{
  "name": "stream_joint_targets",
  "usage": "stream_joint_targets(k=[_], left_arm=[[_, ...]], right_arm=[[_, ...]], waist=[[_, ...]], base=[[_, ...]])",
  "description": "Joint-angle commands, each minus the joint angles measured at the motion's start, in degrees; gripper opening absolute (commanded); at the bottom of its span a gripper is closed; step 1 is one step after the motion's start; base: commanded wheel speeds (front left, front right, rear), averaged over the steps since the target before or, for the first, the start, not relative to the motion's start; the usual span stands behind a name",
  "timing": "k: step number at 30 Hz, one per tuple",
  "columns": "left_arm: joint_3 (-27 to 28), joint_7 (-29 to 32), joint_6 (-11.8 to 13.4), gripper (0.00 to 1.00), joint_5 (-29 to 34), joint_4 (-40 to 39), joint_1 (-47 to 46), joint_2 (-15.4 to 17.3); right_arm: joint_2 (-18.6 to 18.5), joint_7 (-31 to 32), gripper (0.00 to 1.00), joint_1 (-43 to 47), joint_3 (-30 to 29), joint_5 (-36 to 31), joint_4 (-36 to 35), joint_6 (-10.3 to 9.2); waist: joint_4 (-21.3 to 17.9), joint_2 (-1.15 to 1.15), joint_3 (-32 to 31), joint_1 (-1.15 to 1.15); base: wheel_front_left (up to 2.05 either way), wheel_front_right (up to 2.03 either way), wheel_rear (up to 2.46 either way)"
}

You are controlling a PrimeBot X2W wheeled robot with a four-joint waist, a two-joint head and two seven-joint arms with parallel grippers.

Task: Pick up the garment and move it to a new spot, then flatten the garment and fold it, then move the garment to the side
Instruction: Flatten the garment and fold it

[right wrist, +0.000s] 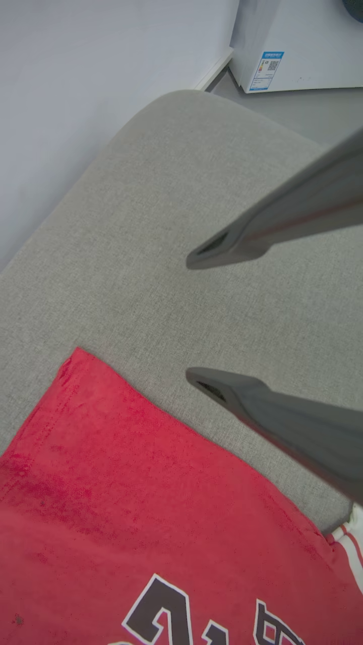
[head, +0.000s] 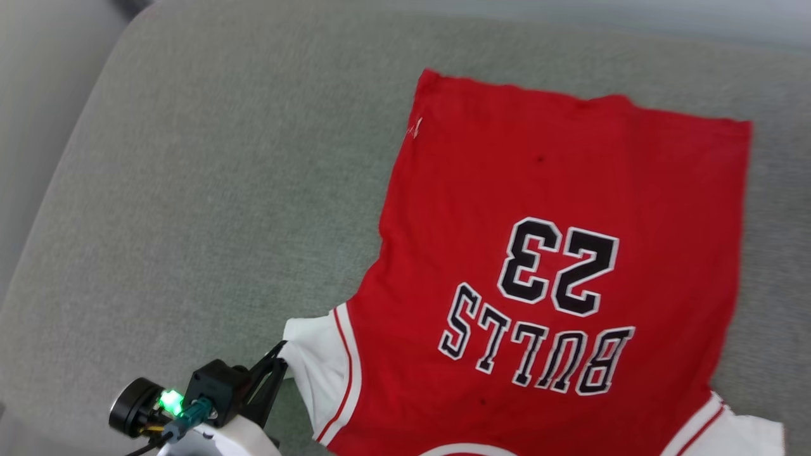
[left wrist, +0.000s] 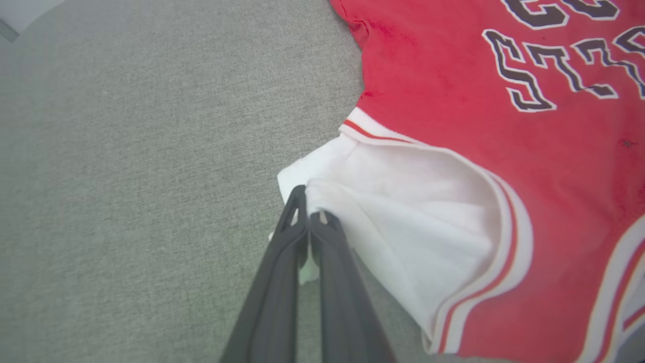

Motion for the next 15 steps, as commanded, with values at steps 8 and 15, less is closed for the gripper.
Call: stream_joint_targets(k=[8, 15], left_arm=[[-0.24, -2.08, -0.9, 0.0, 1.96, 1.3, -4.25, -3.96], [-0.66, -2.87, -2.04, 0.0, 2.35, 3.53, -5.97, -5.7]], right_arm=[[2.97, 2.19, 1.0, -3.75, -0.8, -3.88, 6.9, -0.04], [4.26, 1.35, 1.0, 0.95, 0.99, -3.75, 10.05, -0.03]], waist=[[7.43, 0.0, 10.24, -0.01], [8.83, 0.0, 12.97, -0.01]], base=[[0.0, 0.0, 0.0], [0.0, 0.0, 0.0]])
